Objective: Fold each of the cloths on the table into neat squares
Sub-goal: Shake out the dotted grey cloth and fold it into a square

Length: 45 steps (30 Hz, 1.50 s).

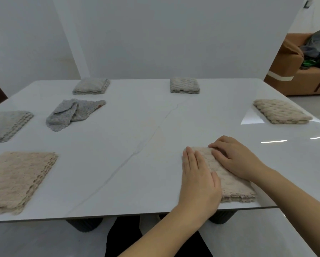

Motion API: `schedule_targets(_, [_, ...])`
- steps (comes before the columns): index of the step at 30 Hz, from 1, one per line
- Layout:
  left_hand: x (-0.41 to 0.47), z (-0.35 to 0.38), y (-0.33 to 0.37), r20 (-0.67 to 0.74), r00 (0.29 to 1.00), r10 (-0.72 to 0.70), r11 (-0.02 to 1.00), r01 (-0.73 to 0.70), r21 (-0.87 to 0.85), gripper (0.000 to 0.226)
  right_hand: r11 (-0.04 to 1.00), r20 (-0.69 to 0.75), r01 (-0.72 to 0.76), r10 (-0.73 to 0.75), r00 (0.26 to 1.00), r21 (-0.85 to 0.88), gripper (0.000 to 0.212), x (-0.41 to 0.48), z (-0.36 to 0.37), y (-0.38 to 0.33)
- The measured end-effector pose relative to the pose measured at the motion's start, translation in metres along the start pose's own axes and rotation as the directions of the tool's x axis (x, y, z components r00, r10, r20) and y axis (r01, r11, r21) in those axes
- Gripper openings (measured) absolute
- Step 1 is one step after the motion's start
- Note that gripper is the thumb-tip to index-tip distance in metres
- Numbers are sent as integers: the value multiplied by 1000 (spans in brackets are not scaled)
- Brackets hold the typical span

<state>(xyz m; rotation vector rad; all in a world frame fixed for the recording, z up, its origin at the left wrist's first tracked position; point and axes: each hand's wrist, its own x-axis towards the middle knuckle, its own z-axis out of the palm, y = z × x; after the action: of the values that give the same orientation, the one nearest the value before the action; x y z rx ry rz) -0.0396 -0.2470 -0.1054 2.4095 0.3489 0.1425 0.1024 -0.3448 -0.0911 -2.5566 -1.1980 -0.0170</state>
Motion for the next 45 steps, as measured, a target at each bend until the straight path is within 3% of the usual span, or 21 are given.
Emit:
schedule_targets(3, [1, -2, -2, 38, 999, -1, 1000, 1, 18, 65, 1000, 15, -19, 19, 1000, 8, 36, -2, -1, 1])
schedule_targets(13, [14, -12, -25, 130, 988, 84, 900, -131, 415, 66, 984, 260, -52, 95, 961, -169, 72, -9, 14, -15])
schedule_targets(18, [17, -32, -33, 177, 981, 84, 913, -147, 381, 67, 982, 287, -44, 97, 953, -186, 63, 2, 5, -21])
schedule_targets(24, [30, -105, -99, -21, 995, -93, 907, 93, 412, 66, 987, 281, 86, -45, 959, -135, 62, 49, 4, -68])
schedule_targets(30, [46, -186, -171, -216, 947, -239, 843, 312, 437, 67, 973, 326, 215, -175, 929, -88, 61, 116, 38, -122])
schedule_targets(35, [80, -231, -226, -350, 883, -314, 762, 454, 462, 67, 973, 356, 218, -177, 918, -79, 60, 164, 63, -154])
schedule_targets(40, [105, -252, -259, -460, 821, -338, 715, 542, 442, 53, 990, 307, 132, -111, 945, -48, 62, 188, 83, -155])
schedule_targets(45, [123, -270, -289, -477, 778, -410, 707, 601, 373, 45, 986, 226, 144, -122, 966, -86, 59, 190, 96, -150])
